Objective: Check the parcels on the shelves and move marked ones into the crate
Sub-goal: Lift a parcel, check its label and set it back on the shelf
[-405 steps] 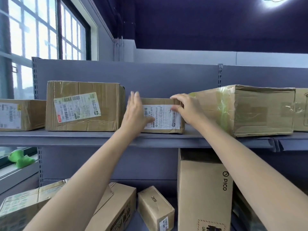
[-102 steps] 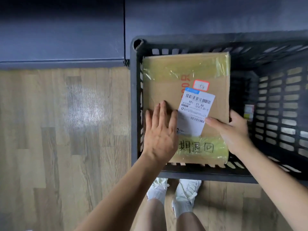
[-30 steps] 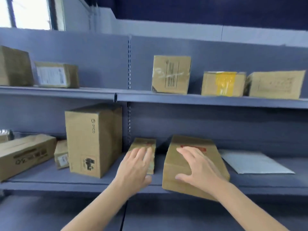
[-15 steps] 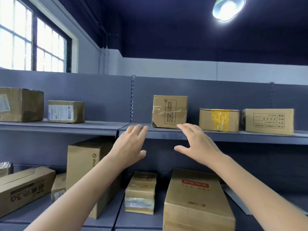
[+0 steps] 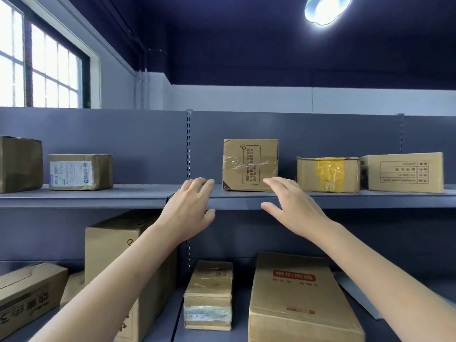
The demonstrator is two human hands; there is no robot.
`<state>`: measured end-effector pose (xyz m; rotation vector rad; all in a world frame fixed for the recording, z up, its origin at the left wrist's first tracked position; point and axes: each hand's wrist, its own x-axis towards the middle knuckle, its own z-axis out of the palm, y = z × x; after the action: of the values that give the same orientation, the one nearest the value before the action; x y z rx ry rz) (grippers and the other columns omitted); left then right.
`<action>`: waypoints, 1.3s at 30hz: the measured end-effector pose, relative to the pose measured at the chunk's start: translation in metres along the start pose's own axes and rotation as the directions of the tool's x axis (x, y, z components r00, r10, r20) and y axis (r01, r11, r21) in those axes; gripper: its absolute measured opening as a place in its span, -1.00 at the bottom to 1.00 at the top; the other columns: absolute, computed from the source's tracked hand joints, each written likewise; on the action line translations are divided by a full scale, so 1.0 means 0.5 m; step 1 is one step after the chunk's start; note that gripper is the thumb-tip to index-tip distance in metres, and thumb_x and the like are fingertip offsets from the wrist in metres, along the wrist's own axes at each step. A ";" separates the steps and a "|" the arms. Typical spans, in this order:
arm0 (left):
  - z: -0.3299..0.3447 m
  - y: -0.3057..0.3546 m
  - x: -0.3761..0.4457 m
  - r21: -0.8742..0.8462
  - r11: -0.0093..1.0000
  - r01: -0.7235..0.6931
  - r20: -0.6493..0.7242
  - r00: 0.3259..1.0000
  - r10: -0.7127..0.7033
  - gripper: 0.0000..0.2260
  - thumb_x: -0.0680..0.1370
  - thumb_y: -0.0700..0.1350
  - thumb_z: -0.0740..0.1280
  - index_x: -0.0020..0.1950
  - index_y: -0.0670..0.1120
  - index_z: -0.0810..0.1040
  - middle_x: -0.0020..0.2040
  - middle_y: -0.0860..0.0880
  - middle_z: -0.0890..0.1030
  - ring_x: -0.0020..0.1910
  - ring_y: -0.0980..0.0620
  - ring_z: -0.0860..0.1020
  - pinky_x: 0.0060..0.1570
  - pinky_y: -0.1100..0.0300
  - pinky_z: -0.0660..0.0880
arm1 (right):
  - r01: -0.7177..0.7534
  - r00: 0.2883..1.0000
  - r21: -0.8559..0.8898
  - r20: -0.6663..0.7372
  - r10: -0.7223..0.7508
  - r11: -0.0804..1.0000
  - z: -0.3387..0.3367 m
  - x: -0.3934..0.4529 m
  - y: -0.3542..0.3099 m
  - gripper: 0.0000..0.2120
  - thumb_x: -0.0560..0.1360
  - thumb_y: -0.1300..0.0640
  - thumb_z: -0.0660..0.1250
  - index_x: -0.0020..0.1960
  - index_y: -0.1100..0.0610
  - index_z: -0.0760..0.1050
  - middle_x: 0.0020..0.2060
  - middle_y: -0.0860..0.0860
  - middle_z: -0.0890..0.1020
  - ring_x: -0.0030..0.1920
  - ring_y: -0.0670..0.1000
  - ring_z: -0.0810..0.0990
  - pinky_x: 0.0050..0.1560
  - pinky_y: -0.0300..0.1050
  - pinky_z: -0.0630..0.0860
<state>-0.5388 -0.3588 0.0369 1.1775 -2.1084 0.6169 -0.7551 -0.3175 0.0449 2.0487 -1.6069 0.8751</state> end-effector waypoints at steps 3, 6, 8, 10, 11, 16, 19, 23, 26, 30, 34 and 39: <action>0.006 -0.011 0.014 -0.038 0.999 -0.026 -0.014 1.000 0.025 -0.48 0.54 -0.07 0.24 0.47 -0.15 0.19 0.40 -0.08 0.31 0.38 -0.11 0.26 0.26 0.06 0.35 | -0.001 1.000 -0.023 -0.019 0.000 1.000 0.008 0.007 -0.001 -0.49 0.57 0.02 0.19 0.48 0.05 0.15 0.45 -0.03 0.25 0.46 -0.05 0.18 0.37 -0.13 0.24; 0.016 -0.020 0.032 -0.047 0.997 -0.054 -0.024 0.998 0.053 -0.48 0.55 -0.07 0.23 0.47 -0.16 0.19 0.41 -0.09 0.31 0.38 -0.11 0.25 0.29 0.08 0.31 | -0.008 0.999 -0.047 -0.036 0.007 0.999 0.013 0.008 0.003 -0.50 0.58 0.02 0.17 0.48 0.04 0.15 0.45 -0.05 0.25 0.45 -0.06 0.17 0.37 -0.14 0.24; 0.022 -0.023 0.043 -0.057 0.997 -0.055 -0.039 0.998 0.053 -0.47 0.55 -0.07 0.23 0.48 -0.16 0.18 0.42 -0.08 0.30 0.39 -0.10 0.24 0.30 0.11 0.28 | -0.015 0.999 -0.043 -0.038 0.014 0.999 0.013 0.005 0.011 -0.52 0.59 0.02 0.16 0.47 0.05 0.15 0.45 -0.05 0.26 0.45 -0.06 0.17 0.36 -0.15 0.24; 0.026 -0.019 0.051 -0.069 0.996 -0.050 -0.041 0.998 0.047 -0.48 0.55 -0.08 0.24 0.47 -0.16 0.19 0.41 -0.08 0.31 0.38 -0.11 0.25 0.28 0.12 0.29 | -0.017 0.999 -0.046 -0.033 0.015 0.999 0.011 0.002 0.026 -0.52 0.59 0.02 0.15 0.47 0.05 0.16 0.45 -0.05 0.26 0.45 -0.06 0.17 0.36 -0.15 0.23; 0.028 -0.017 0.054 -0.071 0.996 -0.050 -0.040 0.998 0.047 -0.48 0.54 -0.09 0.24 0.46 -0.16 0.21 0.40 -0.08 0.32 0.38 -0.12 0.26 0.28 0.10 0.30 | -0.018 0.999 -0.048 -0.033 0.016 0.999 0.010 0.003 0.035 -0.52 0.59 0.03 0.15 0.47 0.05 0.16 0.45 -0.04 0.26 0.45 -0.06 0.17 0.37 -0.15 0.23; 0.033 -0.010 0.080 -0.075 0.997 -0.026 -0.073 0.997 0.020 -0.48 0.52 -0.11 0.28 0.45 -0.18 0.25 0.39 -0.12 0.35 0.37 -0.15 0.27 0.27 0.05 0.31 | -0.016 0.999 -0.036 -0.049 0.014 0.999 0.003 0.036 0.083 -0.52 0.58 0.04 0.17 0.47 0.09 0.18 0.44 -0.01 0.28 0.45 -0.02 0.19 0.38 -0.12 0.21; 0.036 -0.004 0.117 -0.080 0.996 0.028 -0.055 0.998 -0.032 -0.46 0.54 -0.08 0.27 0.47 -0.16 0.19 0.42 -0.09 0.30 0.41 -0.10 0.22 0.27 0.08 0.31 | -0.008 0.998 -0.041 -0.056 0.006 0.999 0.000 0.059 0.114 -0.50 0.57 0.04 0.19 0.47 0.10 0.17 0.44 0.00 0.28 0.45 -0.01 0.19 0.38 -0.11 0.21; 0.052 0.002 0.176 -0.090 0.991 0.099 -0.037 0.994 -0.103 -0.49 0.54 -0.08 0.25 0.45 -0.17 0.20 0.41 -0.11 0.31 0.39 -0.12 0.23 0.25 0.05 0.32 | -0.057 0.996 -0.028 -0.069 0.055 0.998 -0.002 0.091 0.155 -0.49 0.57 0.02 0.20 0.46 0.10 0.17 0.44 0.01 0.28 0.45 0.02 0.19 0.36 -0.07 0.24; 0.075 0.003 0.212 -0.088 0.983 0.159 0.000 0.987 -0.160 -0.51 0.54 -0.08 0.25 0.42 -0.18 0.23 0.40 -0.13 0.32 0.37 -0.14 0.24 0.24 0.05 0.32 | -0.090 0.995 -0.028 -0.044 0.089 0.996 0.010 0.118 0.184 -0.48 0.56 0.01 0.20 0.46 0.10 0.16 0.45 0.01 0.27 0.45 0.02 0.18 0.36 -0.05 0.24; 0.112 -0.004 0.254 -0.077 0.973 0.217 0.053 0.976 -0.213 -0.57 0.53 -0.09 0.27 0.33 -0.21 0.29 0.32 -0.17 0.36 0.31 -0.18 0.29 0.16 0.06 0.34 | -0.124 0.992 0.011 0.010 0.124 0.992 0.036 0.157 0.210 -0.45 0.55 -0.01 0.23 0.47 0.10 0.15 0.45 0.03 0.27 0.43 0.06 0.22 0.34 0.00 0.28; 0.137 -0.014 0.287 -0.091 0.934 0.346 0.104 0.936 -0.337 -0.72 0.51 -0.07 0.30 0.05 -0.21 0.31 0.14 -0.20 0.43 0.16 -0.21 0.35 -0.04 0.06 0.33 | -0.237 0.970 0.090 0.076 0.231 0.967 0.060 0.201 0.210 -0.42 0.53 -0.03 0.25 0.45 0.18 0.16 0.38 0.11 0.37 0.33 0.12 0.38 0.20 -0.03 0.39; 0.160 -0.021 0.313 -0.189 0.883 0.429 0.297 0.882 -0.365 -0.77 0.51 -0.13 0.25 0.08 -0.23 0.36 0.04 -0.20 0.45 0.05 -0.20 0.43 -0.13 0.11 0.33 | -0.379 0.920 0.195 0.191 0.344 0.905 0.092 0.241 0.190 -0.54 0.50 -0.07 0.29 0.26 0.21 0.34 0.18 0.10 0.51 -0.01 0.02 0.44 -0.07 -0.13 0.36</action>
<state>-0.6157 -0.5057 0.0956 1.5486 -1.9787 0.0053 -0.8182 -0.4591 0.0868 2.0394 -2.1071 1.0972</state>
